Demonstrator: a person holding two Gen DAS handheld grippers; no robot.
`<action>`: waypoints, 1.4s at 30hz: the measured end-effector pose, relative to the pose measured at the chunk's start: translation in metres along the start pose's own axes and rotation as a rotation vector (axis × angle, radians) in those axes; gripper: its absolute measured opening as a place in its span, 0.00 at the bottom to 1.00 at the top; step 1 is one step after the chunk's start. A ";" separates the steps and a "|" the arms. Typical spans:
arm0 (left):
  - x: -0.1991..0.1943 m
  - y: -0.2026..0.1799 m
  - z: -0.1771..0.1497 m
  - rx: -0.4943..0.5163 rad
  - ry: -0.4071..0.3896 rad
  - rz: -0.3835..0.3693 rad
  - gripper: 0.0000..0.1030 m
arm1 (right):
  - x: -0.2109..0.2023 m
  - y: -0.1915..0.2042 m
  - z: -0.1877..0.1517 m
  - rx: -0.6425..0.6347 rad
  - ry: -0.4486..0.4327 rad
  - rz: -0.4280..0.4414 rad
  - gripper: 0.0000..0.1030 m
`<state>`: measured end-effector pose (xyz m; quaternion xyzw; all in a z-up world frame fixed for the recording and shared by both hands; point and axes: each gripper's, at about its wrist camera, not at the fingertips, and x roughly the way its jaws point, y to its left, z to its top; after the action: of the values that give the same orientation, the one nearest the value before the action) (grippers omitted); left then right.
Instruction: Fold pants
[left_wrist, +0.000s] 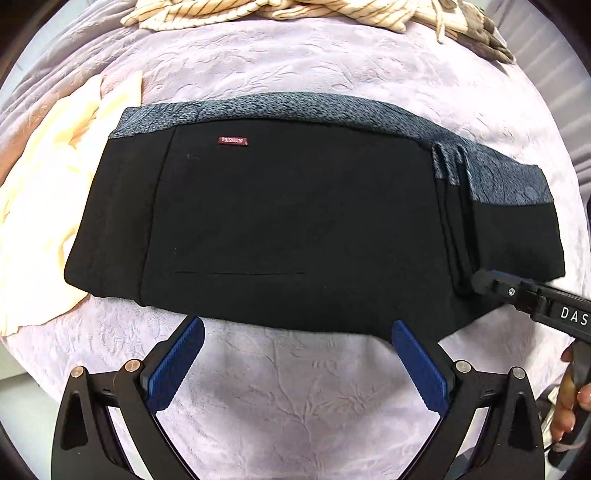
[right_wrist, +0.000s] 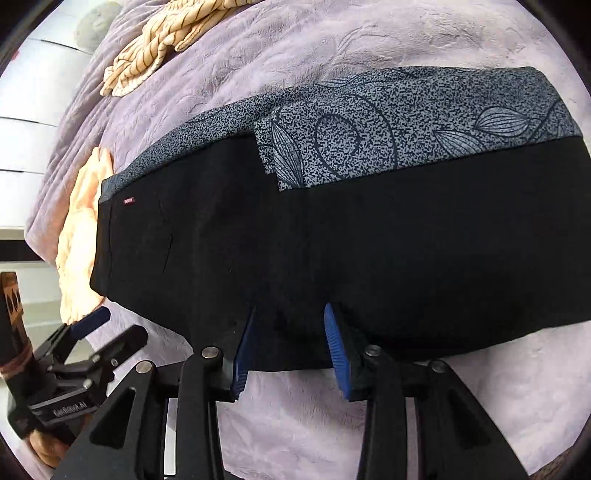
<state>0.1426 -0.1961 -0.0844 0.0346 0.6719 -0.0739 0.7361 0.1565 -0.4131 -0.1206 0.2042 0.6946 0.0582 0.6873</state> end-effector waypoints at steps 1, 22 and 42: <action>0.000 -0.002 -0.001 0.003 0.007 0.002 0.99 | -0.001 0.005 0.000 -0.024 0.010 -0.009 0.42; 0.000 0.016 -0.030 -0.028 -0.034 -0.039 0.99 | -0.015 0.045 -0.044 -0.079 0.031 -0.074 0.74; 0.023 0.078 -0.041 -0.161 0.002 -0.008 0.99 | -0.001 0.074 -0.052 -0.153 0.082 -0.129 0.75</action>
<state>0.1162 -0.1147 -0.1150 -0.0273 0.6766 -0.0225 0.7355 0.1209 -0.3353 -0.0904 0.1035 0.7273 0.0751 0.6743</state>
